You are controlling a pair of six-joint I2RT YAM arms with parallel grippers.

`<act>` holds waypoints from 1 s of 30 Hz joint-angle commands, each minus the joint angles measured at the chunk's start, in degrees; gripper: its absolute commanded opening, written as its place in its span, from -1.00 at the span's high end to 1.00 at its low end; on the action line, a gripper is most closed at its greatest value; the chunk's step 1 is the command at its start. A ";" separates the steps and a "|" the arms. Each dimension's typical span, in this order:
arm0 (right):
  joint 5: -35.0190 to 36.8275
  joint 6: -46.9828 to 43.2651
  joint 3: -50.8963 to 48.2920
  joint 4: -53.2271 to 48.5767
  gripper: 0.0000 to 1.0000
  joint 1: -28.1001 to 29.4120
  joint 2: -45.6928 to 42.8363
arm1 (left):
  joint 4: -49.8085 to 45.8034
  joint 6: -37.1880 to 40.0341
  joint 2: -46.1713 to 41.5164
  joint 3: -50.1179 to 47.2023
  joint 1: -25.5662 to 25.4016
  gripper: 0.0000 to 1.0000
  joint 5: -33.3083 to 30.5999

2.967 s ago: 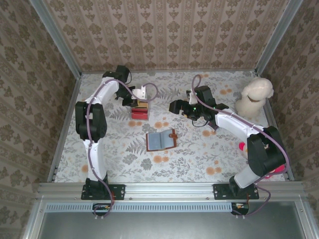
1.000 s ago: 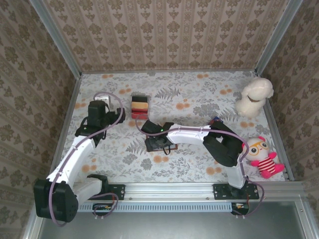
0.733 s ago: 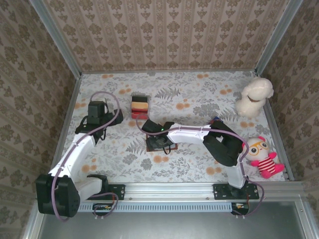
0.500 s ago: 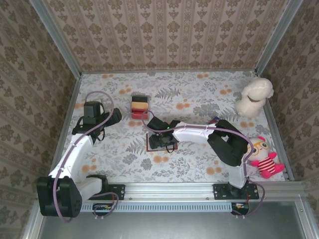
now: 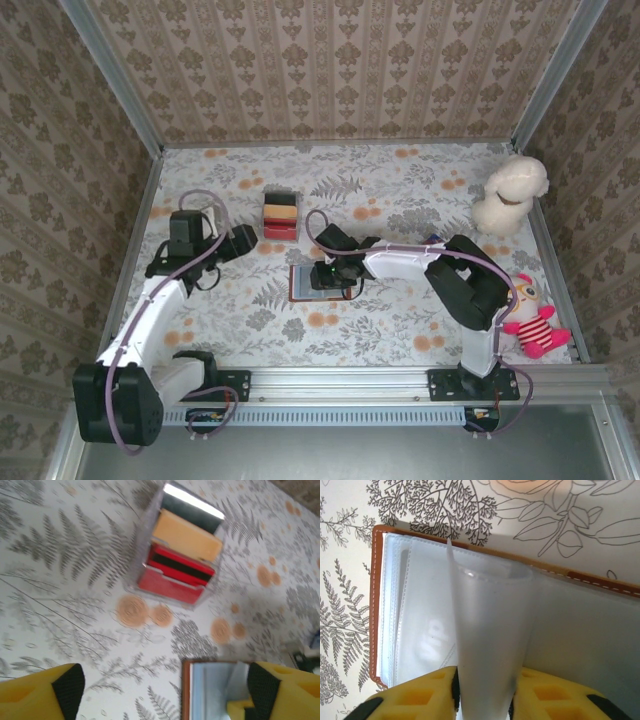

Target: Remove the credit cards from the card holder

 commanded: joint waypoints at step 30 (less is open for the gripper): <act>3.50 -2.24 -1.20 -6.12 0.56 -0.10 2.54 | 10.84 -11.31 25.14 0.93 -21.22 0.37 9.59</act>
